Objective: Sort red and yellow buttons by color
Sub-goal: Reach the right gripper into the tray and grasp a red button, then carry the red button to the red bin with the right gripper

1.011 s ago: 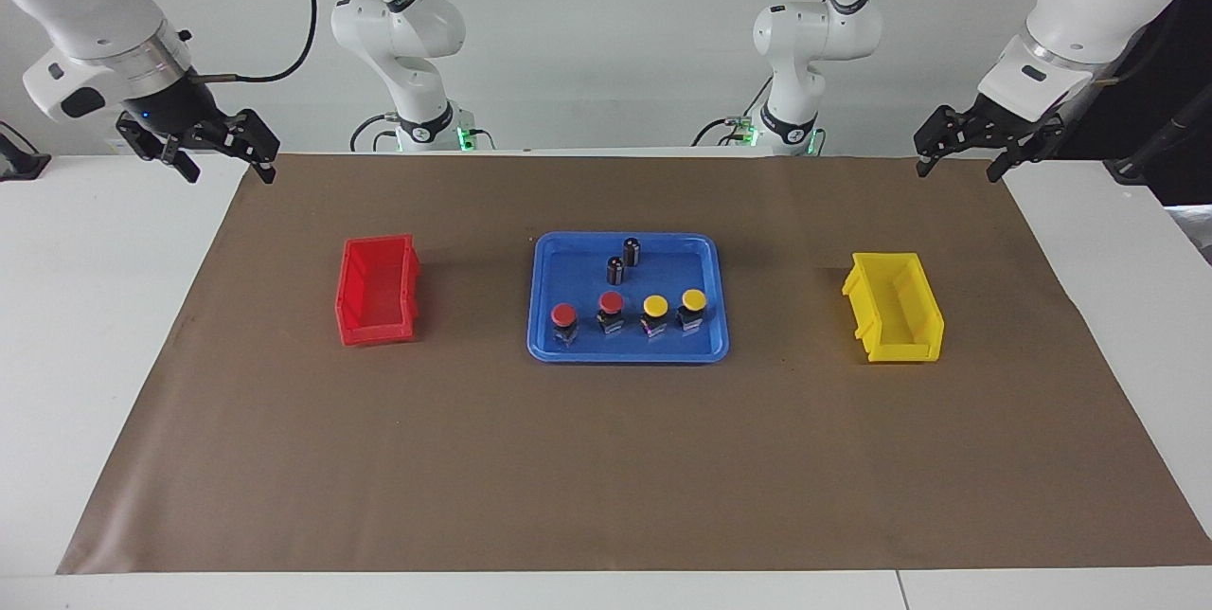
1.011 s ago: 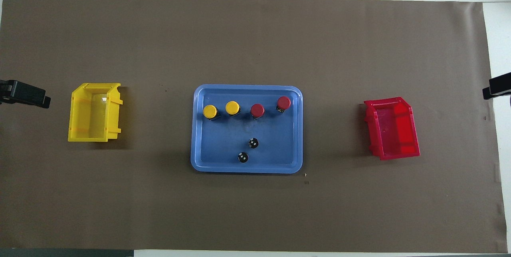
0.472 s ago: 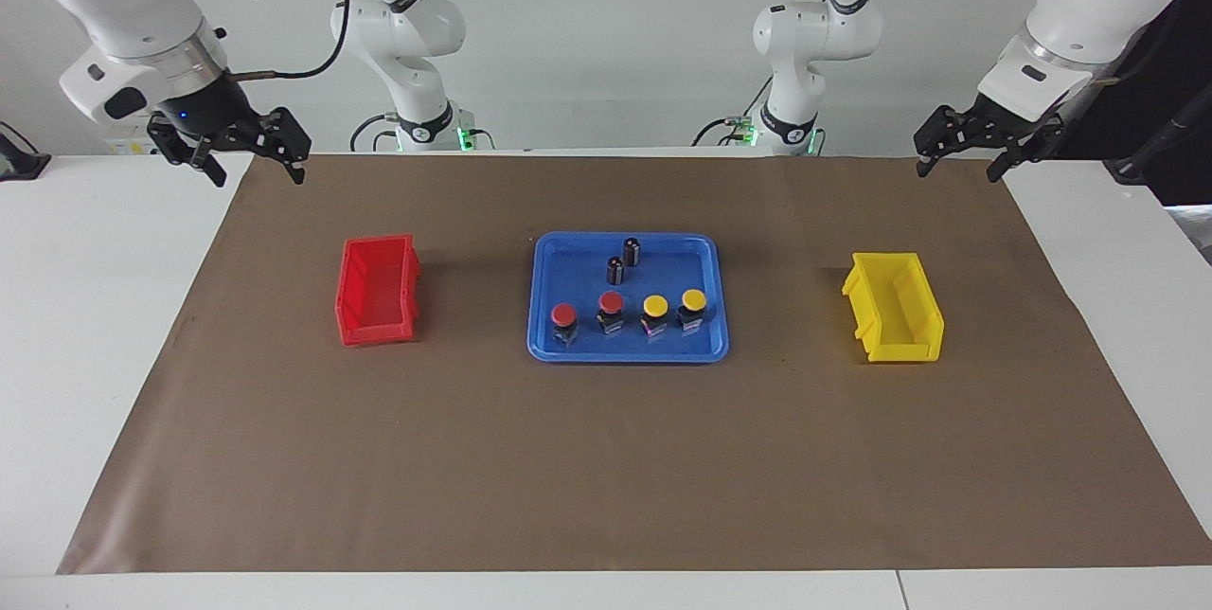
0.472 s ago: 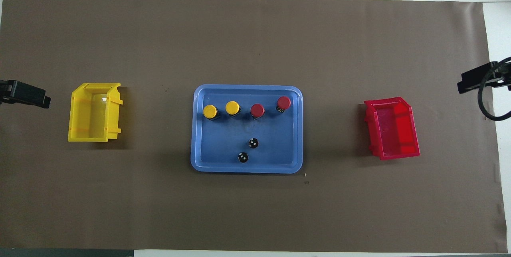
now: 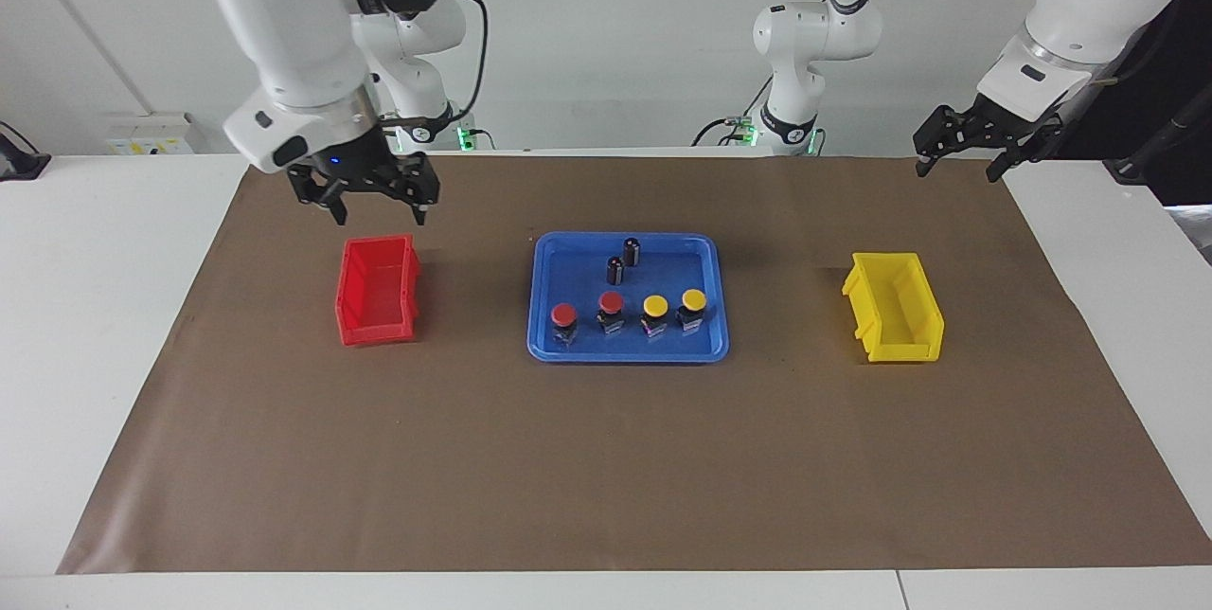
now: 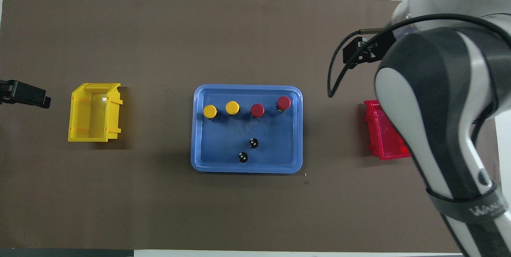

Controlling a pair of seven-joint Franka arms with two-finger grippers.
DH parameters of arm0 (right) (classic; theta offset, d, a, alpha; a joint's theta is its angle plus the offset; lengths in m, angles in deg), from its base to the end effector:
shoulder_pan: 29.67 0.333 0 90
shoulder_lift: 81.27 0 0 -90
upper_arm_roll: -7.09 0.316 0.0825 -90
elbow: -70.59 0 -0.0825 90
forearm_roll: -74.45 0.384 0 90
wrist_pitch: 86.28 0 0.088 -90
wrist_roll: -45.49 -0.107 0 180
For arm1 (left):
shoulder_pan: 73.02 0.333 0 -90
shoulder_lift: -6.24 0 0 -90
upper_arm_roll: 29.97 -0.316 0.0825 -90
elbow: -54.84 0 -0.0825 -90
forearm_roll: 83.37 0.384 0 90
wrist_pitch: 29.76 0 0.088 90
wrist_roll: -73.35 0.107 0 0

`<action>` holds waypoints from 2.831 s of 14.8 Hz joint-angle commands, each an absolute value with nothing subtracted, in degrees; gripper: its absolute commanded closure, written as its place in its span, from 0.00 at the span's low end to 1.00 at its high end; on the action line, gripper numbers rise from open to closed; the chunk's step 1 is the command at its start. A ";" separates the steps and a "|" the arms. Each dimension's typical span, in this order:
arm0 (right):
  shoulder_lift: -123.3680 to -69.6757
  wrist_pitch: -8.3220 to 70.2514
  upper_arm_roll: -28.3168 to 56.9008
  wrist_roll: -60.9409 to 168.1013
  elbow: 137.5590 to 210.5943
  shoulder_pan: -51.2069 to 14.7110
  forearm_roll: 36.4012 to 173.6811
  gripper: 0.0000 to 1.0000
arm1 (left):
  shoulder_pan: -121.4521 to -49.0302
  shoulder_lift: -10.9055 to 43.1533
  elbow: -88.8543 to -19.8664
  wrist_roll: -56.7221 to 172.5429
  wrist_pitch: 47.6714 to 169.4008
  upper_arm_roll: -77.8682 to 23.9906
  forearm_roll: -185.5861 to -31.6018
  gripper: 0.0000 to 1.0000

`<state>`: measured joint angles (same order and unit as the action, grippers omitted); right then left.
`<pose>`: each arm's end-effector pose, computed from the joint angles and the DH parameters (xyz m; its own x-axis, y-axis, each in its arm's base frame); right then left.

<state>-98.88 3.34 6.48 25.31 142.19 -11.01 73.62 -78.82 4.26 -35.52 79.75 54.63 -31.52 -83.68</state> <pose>0.6142 0.1997 0.5907 0.9992 -0.0367 0.0128 -0.0369 -0.9992 0.0141 0.5319 -0.0399 0.6321 0.9803 -0.1852 -0.0685 -0.1847 -0.9827 0.0141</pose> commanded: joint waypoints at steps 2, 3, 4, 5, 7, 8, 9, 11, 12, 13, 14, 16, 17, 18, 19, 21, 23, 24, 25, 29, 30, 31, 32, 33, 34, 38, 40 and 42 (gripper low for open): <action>-101.75 14.14 6.56 16.60 147.72 -5.16 73.92 0.00 | -78.56 3.78 -35.60 80.21 53.74 -31.46 -84.07 0.00; -100.96 18.35 6.56 15.36 152.28 -4.28 73.92 0.00 | -78.56 3.78 -35.60 80.12 53.65 -31.46 -84.07 0.00; -100.00 21.88 6.56 15.17 156.85 -2.62 73.84 0.00 | -78.47 3.78 -35.60 80.12 53.91 -31.46 -84.07 0.00; -99.03 24.70 6.56 15.08 161.07 -1.99 73.84 0.00 | -78.47 3.78 -35.51 80.30 54.00 -31.46 -84.07 0.00; -96.40 32.24 6.65 15.08 169.77 -1.72 73.84 0.00 | -78.47 3.78 -35.60 80.04 53.91 -31.46 -84.07 0.00; -95.17 37.07 6.65 15.08 174.25 -1.38 73.92 0.01 | -78.47 3.78 -35.60 80.03 53.65 -31.37 -84.07 0.00; -95.16 39.20 6.65 15.08 175.95 -1.29 73.84 0.03 | -78.47 3.78 -35.51 80.12 53.74 -31.46 -84.07 0.00; -96.64 40.36 6.65 15.08 176.14 -1.02 73.84 0.05 | -78.47 3.78 -35.60 80.12 53.47 -31.46 -84.07 0.00; -97.17 40.98 6.65 15.08 176.41 -0.59 73.75 0.05 | -78.47 3.78 -35.60 80.12 53.65 -31.46 -84.07 0.00; -97.35 41.59 6.65 15.08 176.67 -0.49 73.75 0.06 | -78.47 3.78 -35.60 80.12 53.56 -31.46 -84.07 0.00; -97.87 41.69 6.65 15.08 176.67 -0.23 73.75 0.07 | -78.47 3.78 -35.60 80.12 53.56 -31.46 -84.07 0.00; -99.28 43.17 6.65 14.91 176.67 0.65 73.66 0.07 | -78.47 3.78 -35.60 80.12 53.65 -31.46 -84.07 0.00; -100.16 44.14 6.65 14.99 176.67 0.56 73.23 0.07 | -78.56 3.78 -35.51 80.03 53.91 -31.46 -84.07 0.00; -100.95 44.84 6.65 15.08 176.67 0.47 73.05 0.07 | -78.74 3.78 -35.51 80.21 53.74 -31.46 -84.07 0.00; -101.39 45.55 6.65 15.08 176.67 0.39 73.05 0.08 | -78.56 3.78 -35.60 80.30 53.65 -31.37 -83.99 0.00; -101.40 45.64 6.56 15.26 176.67 0.39 72.96 0.09 | -78.39 3.69 -35.60 80.38 53.12 -31.46 -83.98 0.00; -101.40 45.64 6.65 15.79 176.76 0.12 72.96 0.11 | -78.39 3.69 -35.60 80.30 53.30 -31.46 -83.98 0.00; -101.40 45.64 6.65 15.87 176.76 0.12 72.96 0.14 | -78.39 3.52 -36.12 79.95 53.47 -31.46 -83.98 0.00; -101.40 45.64 6.65 15.79 177.11 0.21 72.96 0.19 | -78.47 2.99 -36.91 79.42 53.73 -31.46 -83.90 0.00; -101.39 44.50 6.65 16.14 176.85 -0.31 72.96 0.40 | -78.47 2.81 -37.54 79.07 53.91 -31.46 -83.90 0.00; -101.31 44.15 6.65 16.40 176.59 -0.93 73.04 0.50 | -78.39 2.72 -37.62 79.07 53.91 -31.46 -83.90 0.00; -101.31 43.71 6.65 16.66 176.32 -1.45 73.05 0.62 | -78.39 2.72 -37.62 79.07 53.91 -31.46 -83.90 0.00; -101.13 43.53 6.65 17.45 176.15 -2.07 73.57 0.74 | -78.39 2.64 -37.62 78.98 54.00 -31.46 -83.90 0.00; -100.87 43.36 6.65 17.63 176.06 -2.86 73.92 0.84 | -78.39 2.64 -37.71 78.98 54.00 -31.46 -83.90 0.00; -100.69 42.66 6.74 17.72 175.80 -3.74 73.92 0.85 | -78.39 2.64 -37.71 78.98 54.00 -31.46 -83.90 0.00; -99.90 33.99 6.83 18.77 168.61 -5.67 75.50 0.87 | -78.39 2.55 -38.06 78.54 54.52 -31.46 -83.90 0.03; -96.06 27.66 6.74 23.05 166.83 -7.77 75.86 0.87 | -79.17 1.85 -40.50 73.30 59.86 -31.11 -83.90 0.05; -89.48 20.89 6.65 31.65 170.49 -11.98 75.86 0.86 | -82.23 0.53 -45.42 64.52 66.45 -29.88 -84.25 0.09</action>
